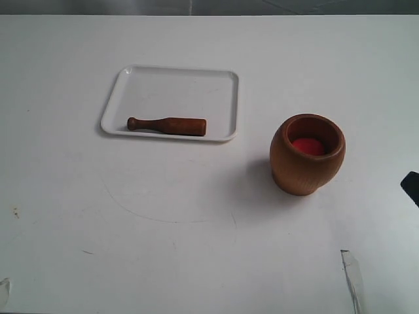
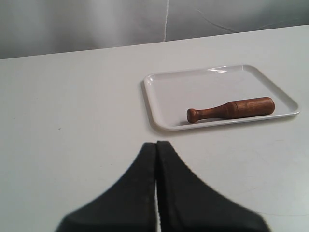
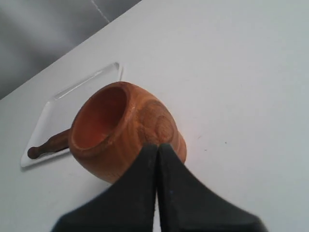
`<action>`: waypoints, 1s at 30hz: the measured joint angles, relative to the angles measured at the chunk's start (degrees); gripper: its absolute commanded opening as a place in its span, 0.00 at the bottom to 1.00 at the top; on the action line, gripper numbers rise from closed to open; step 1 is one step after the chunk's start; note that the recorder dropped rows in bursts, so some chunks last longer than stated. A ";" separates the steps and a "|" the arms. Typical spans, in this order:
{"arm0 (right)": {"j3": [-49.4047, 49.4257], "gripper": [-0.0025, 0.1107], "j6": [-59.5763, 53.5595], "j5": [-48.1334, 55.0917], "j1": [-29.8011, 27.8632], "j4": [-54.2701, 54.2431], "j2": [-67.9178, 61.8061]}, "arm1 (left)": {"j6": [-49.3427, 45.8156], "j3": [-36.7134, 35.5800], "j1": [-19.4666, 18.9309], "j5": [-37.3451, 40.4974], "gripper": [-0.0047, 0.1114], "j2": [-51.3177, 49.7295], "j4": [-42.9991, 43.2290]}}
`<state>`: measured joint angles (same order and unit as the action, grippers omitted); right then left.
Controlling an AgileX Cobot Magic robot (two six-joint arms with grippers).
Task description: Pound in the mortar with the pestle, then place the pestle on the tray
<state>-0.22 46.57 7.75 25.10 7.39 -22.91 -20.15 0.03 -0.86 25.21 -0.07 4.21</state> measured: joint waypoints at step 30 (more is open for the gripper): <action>0.00 0.02 -35.25 -1.00 -15.27 -2.96 21.30 | 0.00 0.00 0.00 0.00 0.04 0.00 0.00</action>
<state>-0.22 11.32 6.74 9.83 4.43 -1.61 -20.15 0.03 -0.86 25.21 -0.07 4.21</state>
